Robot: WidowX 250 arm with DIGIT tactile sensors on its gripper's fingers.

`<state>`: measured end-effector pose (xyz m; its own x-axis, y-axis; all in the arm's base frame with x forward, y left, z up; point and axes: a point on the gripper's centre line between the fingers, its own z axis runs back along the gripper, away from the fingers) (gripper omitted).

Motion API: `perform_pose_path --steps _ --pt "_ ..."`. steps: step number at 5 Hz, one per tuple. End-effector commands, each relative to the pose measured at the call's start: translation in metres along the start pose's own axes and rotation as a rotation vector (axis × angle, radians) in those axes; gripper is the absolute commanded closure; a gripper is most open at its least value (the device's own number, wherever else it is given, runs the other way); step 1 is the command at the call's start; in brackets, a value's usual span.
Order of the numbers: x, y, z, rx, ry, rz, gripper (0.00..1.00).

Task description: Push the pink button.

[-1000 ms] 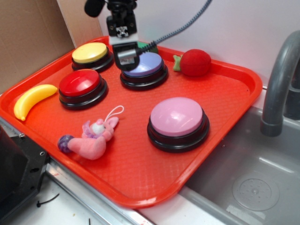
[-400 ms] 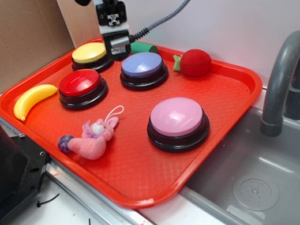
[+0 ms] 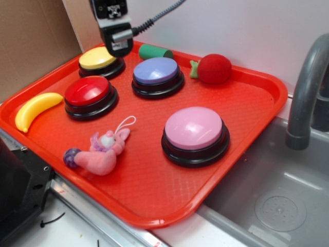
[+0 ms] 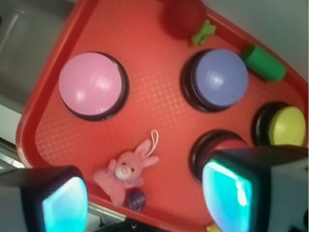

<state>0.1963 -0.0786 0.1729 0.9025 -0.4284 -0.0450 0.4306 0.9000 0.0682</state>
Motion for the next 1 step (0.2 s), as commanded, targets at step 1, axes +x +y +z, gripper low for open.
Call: perform_pose_path --steps 1 --pt "-0.0301 0.0050 0.0140 -0.005 -0.048 0.171 0.00"
